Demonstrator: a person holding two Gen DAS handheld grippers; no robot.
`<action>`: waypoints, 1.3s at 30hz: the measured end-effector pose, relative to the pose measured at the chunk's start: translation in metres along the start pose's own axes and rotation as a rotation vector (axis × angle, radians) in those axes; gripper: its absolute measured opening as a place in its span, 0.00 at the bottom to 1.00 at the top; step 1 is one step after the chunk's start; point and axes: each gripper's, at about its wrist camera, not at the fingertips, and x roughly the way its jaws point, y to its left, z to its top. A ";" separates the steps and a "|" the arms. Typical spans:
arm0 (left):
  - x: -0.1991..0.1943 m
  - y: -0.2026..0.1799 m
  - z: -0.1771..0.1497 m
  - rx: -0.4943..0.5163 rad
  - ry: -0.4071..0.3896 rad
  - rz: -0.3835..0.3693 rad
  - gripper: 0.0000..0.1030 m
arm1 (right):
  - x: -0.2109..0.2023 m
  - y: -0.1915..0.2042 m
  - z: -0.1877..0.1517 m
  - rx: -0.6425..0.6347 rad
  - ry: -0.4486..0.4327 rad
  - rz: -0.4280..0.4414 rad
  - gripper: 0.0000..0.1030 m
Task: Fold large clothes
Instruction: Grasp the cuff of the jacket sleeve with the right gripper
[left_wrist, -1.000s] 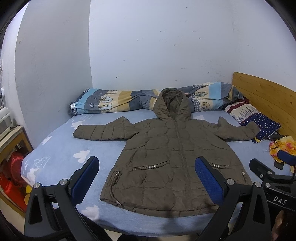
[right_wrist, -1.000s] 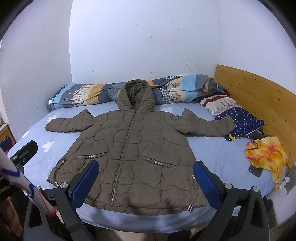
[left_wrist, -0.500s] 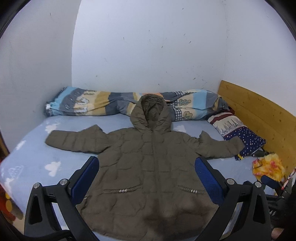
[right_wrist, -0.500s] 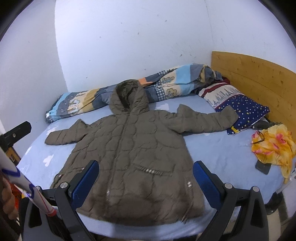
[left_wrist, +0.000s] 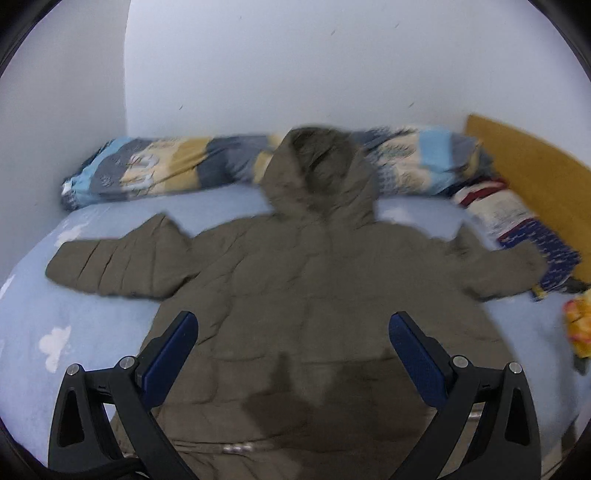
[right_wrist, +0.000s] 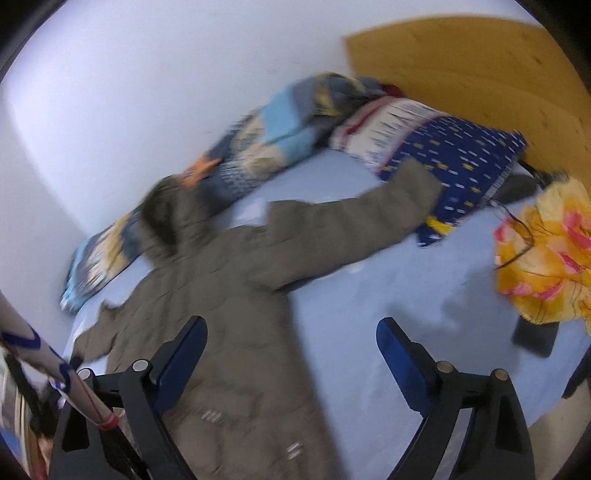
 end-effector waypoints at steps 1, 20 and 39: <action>0.008 0.006 0.001 -0.010 0.034 -0.010 1.00 | 0.011 -0.014 0.011 0.028 0.001 -0.009 0.90; 0.051 0.037 0.005 -0.050 0.094 0.040 1.00 | 0.176 -0.189 0.136 0.349 -0.039 -0.145 0.57; 0.041 0.032 0.007 -0.038 0.081 0.017 1.00 | 0.120 -0.137 0.160 0.212 -0.155 -0.168 0.17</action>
